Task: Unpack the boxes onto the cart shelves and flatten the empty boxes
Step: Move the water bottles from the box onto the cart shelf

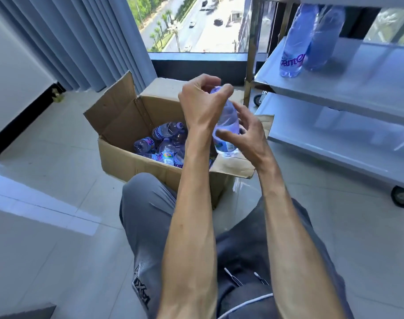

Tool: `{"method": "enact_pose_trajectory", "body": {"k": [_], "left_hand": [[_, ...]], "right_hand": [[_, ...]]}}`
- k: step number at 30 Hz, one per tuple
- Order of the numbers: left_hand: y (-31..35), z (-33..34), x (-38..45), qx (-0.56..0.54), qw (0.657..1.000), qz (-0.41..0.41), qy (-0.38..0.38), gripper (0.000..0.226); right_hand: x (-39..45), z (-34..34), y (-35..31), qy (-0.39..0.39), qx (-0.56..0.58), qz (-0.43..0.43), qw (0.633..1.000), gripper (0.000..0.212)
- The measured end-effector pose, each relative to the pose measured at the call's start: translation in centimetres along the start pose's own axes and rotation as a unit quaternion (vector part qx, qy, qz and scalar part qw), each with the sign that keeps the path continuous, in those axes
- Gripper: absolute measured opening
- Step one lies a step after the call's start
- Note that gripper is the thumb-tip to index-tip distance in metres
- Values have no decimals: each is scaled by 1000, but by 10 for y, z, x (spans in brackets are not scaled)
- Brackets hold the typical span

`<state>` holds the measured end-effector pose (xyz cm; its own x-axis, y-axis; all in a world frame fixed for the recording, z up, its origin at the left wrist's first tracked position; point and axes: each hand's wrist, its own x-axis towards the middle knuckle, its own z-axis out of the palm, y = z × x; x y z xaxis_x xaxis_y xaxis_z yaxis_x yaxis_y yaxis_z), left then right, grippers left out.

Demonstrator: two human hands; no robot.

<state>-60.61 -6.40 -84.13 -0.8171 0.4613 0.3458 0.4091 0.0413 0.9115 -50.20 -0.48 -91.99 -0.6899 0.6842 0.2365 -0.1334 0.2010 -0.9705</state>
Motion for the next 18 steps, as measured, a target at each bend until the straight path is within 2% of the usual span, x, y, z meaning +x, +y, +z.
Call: {"method": "enact_pose_trajectory", "body": {"k": [1, 3, 5, 7, 8, 10, 12, 15, 16, 18], "left_hand": [[10, 0, -8, -30, 999, 2, -21, 13], [25, 0, -21, -174, 983, -7, -49, 18], [26, -2, -34, -284, 958, -46, -4, 20], [11, -3, -54, -266, 954, -127, 50, 21], [-1, -2, -68, -224, 956, -188, 30, 24], [-23, 4, -101, -116, 940, -309, -90, 36], [-34, 12, -124, -75, 897, -378, -219, 51], [-30, 19, -132, -174, 840, -377, -348, 62], [-27, 19, -131, -207, 832, -365, -364, 59], [-25, 17, -129, -239, 834, -334, -368, 50]], "right_hand": [[-9, -6, -5, 36, 4, -11, 999, 59], [-25, -18, -12, 98, 56, -23, 993, 52], [-42, -26, -17, 115, 186, -4, 976, 39], [-53, -33, -27, 125, 347, 32, 929, 38], [-57, -37, -31, 127, 397, 40, 908, 42], [-61, -46, -37, 130, 408, 37, 903, 44], [-65, -52, -40, 124, 373, 30, 919, 56], [-67, -55, -46, 137, 305, 29, 942, 79], [-66, -56, -48, 148, 299, 19, 943, 78], [-65, -61, -51, 167, 280, 4, 945, 68]]}}
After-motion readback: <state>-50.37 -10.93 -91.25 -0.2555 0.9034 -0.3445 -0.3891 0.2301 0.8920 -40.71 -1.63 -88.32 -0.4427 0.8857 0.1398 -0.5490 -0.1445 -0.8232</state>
